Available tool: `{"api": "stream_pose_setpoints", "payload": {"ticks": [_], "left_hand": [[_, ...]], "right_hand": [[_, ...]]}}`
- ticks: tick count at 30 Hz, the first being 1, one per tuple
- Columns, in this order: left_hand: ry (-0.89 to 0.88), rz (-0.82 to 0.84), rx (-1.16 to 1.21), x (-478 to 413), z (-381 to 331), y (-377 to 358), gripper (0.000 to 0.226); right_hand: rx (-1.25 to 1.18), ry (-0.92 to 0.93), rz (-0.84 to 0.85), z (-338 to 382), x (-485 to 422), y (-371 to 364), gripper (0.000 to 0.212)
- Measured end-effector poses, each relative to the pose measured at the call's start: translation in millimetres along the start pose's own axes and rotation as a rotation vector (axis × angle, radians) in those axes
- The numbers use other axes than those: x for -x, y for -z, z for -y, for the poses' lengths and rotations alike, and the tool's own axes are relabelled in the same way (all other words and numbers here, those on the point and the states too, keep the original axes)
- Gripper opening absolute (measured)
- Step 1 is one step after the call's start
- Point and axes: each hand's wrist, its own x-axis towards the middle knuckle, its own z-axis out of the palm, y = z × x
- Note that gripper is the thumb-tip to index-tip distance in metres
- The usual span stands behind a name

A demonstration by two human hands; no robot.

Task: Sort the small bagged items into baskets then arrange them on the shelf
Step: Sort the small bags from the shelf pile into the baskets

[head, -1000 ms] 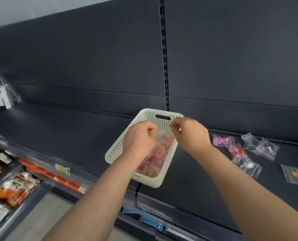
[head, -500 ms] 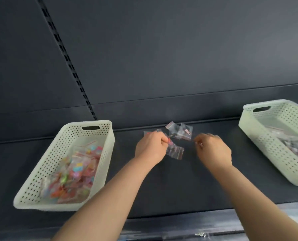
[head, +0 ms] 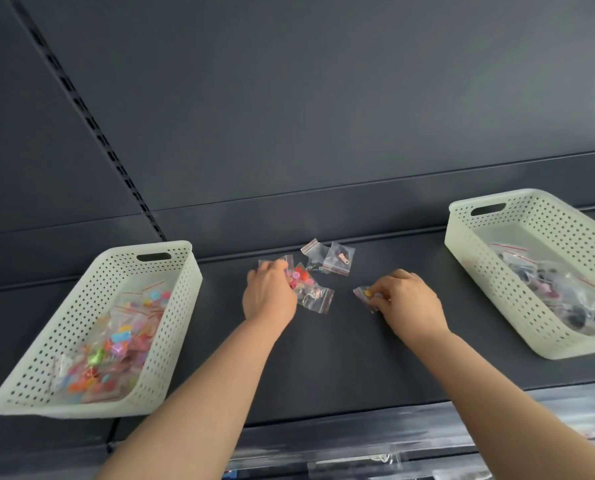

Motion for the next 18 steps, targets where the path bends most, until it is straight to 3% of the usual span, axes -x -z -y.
{"api": "stream_pose_setpoints", "payload": {"ticks": [4,6,12,18], "left_hand": [[0.001,0.117,-0.06,-13.2,10.9,-0.3,0.06],[-0.002,0.106,-0.138,-16.8,13.9,-0.6,0.052],[0.038,-0.007,-0.231,-7.9,23.8,3.4,0.015],[-0.004,-0.257,-0.004,6.3,32.7,53.3,0.018]], "right_hand": [[0.009,0.054,0.032,3.5,2.7,3.1,0.017],[-0.013,0.074,0.006,4.4,3.3,3.1,0.017],[-0.046,0.177,-0.082,18.1,1.7,1.7,0.014],[-0.123,0.276,-0.057,64.6,-4.7,1.9,0.017]]}}
